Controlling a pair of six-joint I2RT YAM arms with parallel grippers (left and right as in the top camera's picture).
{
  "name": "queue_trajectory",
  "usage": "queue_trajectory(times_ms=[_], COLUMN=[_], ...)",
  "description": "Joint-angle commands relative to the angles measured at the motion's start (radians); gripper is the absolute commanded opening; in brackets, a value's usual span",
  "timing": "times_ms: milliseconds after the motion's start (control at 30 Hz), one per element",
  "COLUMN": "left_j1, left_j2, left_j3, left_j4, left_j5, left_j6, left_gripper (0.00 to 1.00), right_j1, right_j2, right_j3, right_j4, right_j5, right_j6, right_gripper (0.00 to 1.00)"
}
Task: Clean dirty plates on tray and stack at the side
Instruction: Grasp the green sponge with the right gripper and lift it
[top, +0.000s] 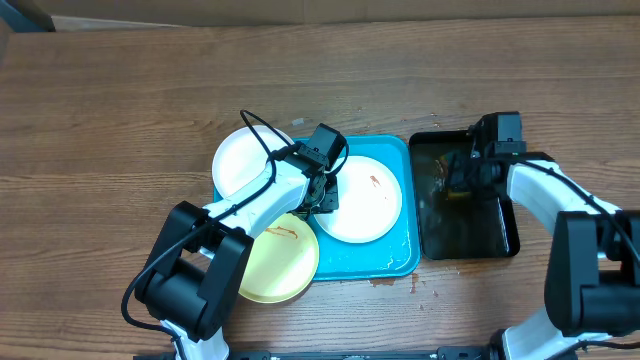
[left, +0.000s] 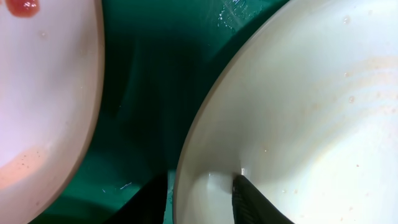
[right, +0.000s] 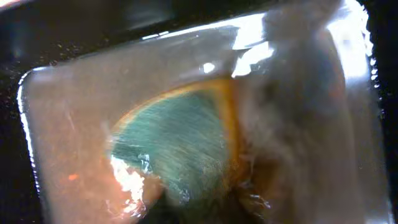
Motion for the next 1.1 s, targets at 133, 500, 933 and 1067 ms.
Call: queue_trajectory(times_ms=[133, 500, 933, 1067], left_j1=[0.002, 0.002, 0.002, 0.002], left_j2=[0.026, 0.026, 0.026, 0.027], left_j3=[0.008, 0.008, 0.008, 0.008], left_j4=[0.003, 0.003, 0.008, 0.022], left_j5=[0.011, 0.029, 0.029, 0.029], left_j6=[0.012, 0.012, 0.012, 0.011], left_gripper=[0.38, 0.4, 0.55, 0.5], right_j1=[-0.002, -0.002, -0.002, -0.002], right_j2=[0.018, 0.021, -0.021, -0.019], right_j3=[0.061, 0.018, 0.074, 0.064], right_j4=[0.024, 0.114, 0.004, -0.064], right_j5=[0.016, 0.016, 0.005, 0.005], right_j6=[-0.019, -0.027, -0.027, -0.027], right_gripper=[0.56, 0.48, 0.56, 0.34])
